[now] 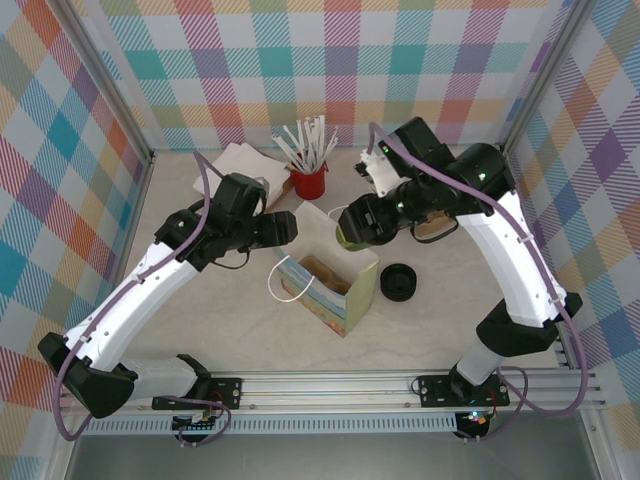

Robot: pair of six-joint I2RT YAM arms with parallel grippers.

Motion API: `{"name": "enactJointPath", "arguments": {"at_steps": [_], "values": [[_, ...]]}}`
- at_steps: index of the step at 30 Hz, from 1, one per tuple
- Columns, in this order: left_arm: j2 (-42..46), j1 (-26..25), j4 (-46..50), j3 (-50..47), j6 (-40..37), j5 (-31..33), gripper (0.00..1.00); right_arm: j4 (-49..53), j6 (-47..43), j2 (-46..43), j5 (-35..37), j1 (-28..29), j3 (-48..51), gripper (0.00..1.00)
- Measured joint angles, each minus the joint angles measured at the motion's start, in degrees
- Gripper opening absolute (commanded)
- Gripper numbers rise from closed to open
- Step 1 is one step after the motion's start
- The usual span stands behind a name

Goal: Pack the takeout coffee

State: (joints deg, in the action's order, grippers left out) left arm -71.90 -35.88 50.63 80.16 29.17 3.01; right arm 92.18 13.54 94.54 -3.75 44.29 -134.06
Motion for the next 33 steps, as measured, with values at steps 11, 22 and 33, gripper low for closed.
{"name": "enactJointPath", "arguments": {"at_steps": [11,22,33], "values": [[-0.04,0.02,-0.26,-2.67,1.49,0.04,0.70,0.00,2.14,5.35,-0.48,5.44,-0.04,0.75],[-0.04,0.02,-1.31,-4.59,2.38,0.26,0.70,-0.13,2.60,8.52,-2.67,7.19,0.26,0.74],[-0.04,0.02,-1.33,-4.96,3.02,0.96,0.69,-3.89,3.69,8.55,-6.29,7.19,7.30,0.73]]}}
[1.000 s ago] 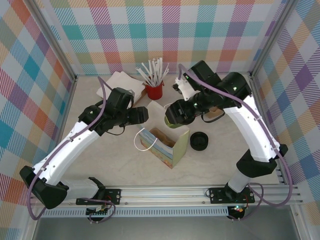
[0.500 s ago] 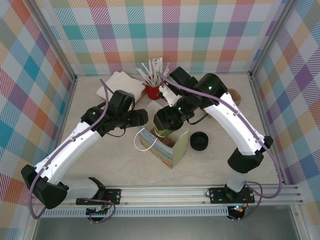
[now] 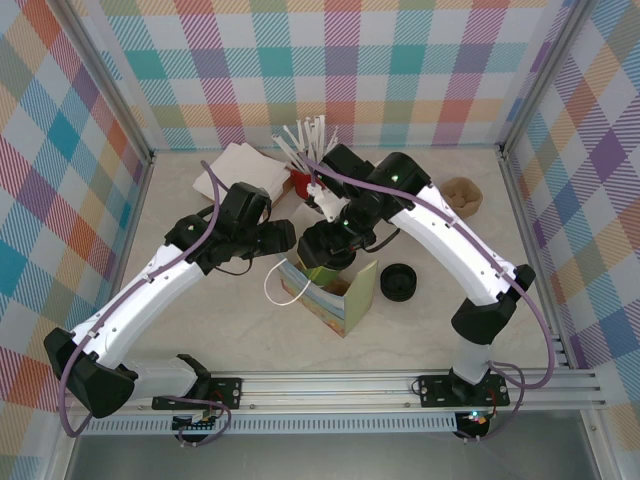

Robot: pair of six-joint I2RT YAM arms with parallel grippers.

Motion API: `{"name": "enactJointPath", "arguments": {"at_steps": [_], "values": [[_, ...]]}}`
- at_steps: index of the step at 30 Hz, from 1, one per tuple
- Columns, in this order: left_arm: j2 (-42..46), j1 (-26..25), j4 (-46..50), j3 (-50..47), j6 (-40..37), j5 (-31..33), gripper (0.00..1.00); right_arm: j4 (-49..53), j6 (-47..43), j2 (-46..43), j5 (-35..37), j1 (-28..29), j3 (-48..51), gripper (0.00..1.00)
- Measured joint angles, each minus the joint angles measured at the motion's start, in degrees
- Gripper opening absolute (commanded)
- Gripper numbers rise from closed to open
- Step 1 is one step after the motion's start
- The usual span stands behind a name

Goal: Pack the takeout coffee

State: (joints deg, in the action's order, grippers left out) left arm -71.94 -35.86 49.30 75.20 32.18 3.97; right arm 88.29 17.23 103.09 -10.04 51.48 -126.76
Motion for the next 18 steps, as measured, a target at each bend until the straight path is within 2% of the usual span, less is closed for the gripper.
{"name": "enactJointPath", "arguments": {"at_steps": [8,18], "values": [[0.00,0.02,0.00,-0.74,-0.02,0.55,0.69,-1.29,0.13,0.00,0.57,-0.13,3.50,0.74],[0.00,0.02,0.02,-1.18,-0.26,1.51,0.70,0.09,-0.07,0.09,5.16,-0.83,3.74,0.74]]}}
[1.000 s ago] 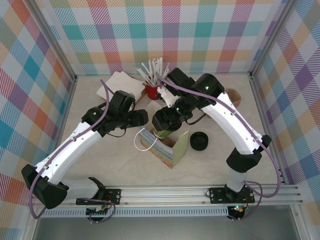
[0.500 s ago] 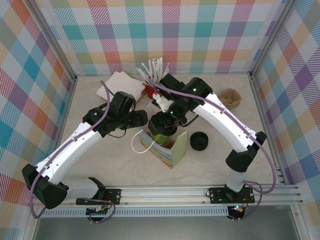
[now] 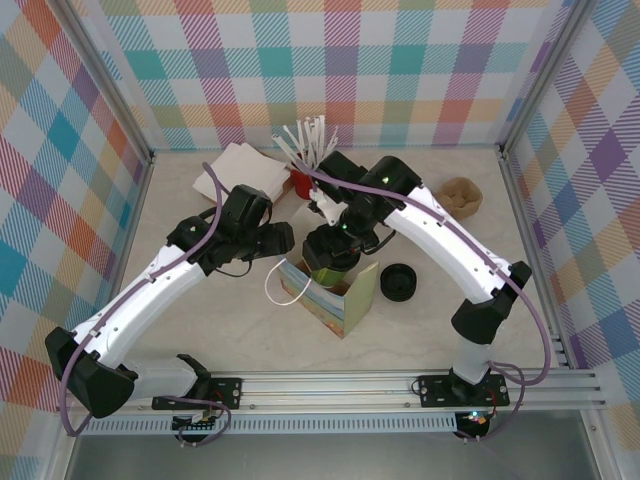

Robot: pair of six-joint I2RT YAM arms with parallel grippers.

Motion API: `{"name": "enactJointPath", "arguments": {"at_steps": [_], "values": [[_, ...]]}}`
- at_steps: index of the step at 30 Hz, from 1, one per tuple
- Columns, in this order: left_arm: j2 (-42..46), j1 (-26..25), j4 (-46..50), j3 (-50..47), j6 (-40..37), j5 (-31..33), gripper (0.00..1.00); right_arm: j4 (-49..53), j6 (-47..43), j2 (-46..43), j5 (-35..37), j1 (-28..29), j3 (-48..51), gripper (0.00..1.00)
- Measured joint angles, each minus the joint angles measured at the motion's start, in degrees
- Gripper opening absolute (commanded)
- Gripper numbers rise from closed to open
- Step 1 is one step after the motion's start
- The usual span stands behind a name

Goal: Pack the takeout coffee

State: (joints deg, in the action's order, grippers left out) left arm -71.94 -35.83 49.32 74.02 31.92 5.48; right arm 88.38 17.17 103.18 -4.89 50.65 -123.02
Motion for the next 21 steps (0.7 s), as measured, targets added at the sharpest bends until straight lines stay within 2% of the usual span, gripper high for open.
{"name": "enactJointPath", "arguments": {"at_steps": [10,21], "values": [[0.00,0.00,0.00,-0.02,-0.02,0.13,0.70,1.90,-0.76,1.60,3.96,0.00,0.17,0.73],[0.00,0.00,0.00,-0.02,-0.02,0.13,0.70,2.60,-3.30,3.19,4.48,0.07,2.75,0.73]]}}
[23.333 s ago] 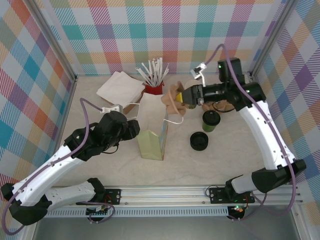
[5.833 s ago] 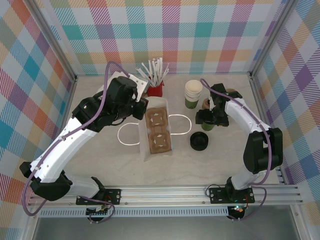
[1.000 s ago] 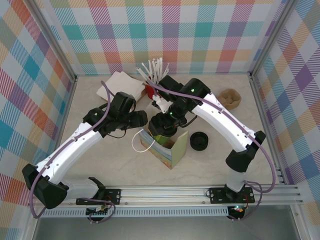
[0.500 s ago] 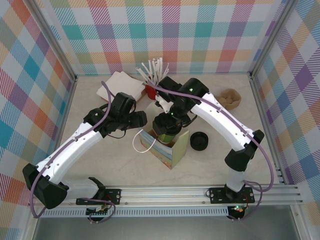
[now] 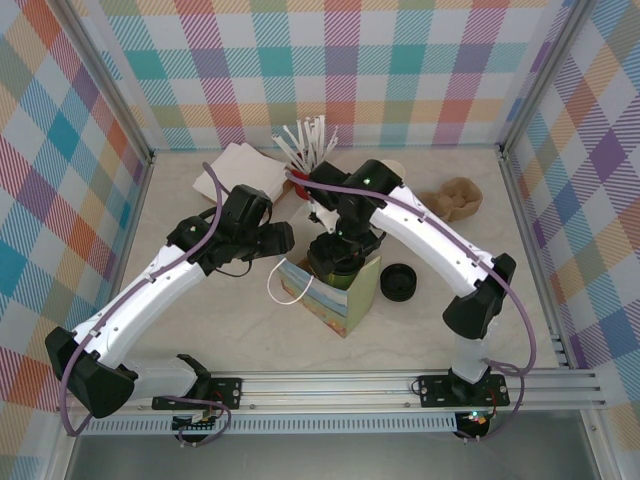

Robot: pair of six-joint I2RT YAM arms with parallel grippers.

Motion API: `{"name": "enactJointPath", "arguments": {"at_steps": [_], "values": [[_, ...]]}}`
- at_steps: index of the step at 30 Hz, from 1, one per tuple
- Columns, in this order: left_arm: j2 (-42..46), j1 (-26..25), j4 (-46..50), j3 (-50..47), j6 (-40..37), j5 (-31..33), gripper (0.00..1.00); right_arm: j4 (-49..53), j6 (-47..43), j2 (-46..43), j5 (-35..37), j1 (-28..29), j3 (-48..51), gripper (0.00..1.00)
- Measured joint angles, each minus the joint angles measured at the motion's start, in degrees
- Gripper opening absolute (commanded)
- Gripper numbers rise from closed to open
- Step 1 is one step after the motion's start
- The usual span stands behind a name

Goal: Pack the takeout coffee

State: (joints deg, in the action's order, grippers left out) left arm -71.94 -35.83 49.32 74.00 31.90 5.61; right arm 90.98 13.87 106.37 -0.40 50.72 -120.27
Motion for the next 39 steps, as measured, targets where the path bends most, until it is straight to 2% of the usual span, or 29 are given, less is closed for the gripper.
{"name": "enactJointPath", "arguments": {"at_steps": [15,39], "values": [[-0.02,0.00,0.00,0.00,0.00,-0.02,0.70,-0.57,-4.09,0.96,1.66,0.33,1.81,0.73],[-0.11,0.00,0.00,0.00,0.00,0.37,0.72,-9.57,-11.82,0.96,3.48,0.33,11.61,0.73]]}}
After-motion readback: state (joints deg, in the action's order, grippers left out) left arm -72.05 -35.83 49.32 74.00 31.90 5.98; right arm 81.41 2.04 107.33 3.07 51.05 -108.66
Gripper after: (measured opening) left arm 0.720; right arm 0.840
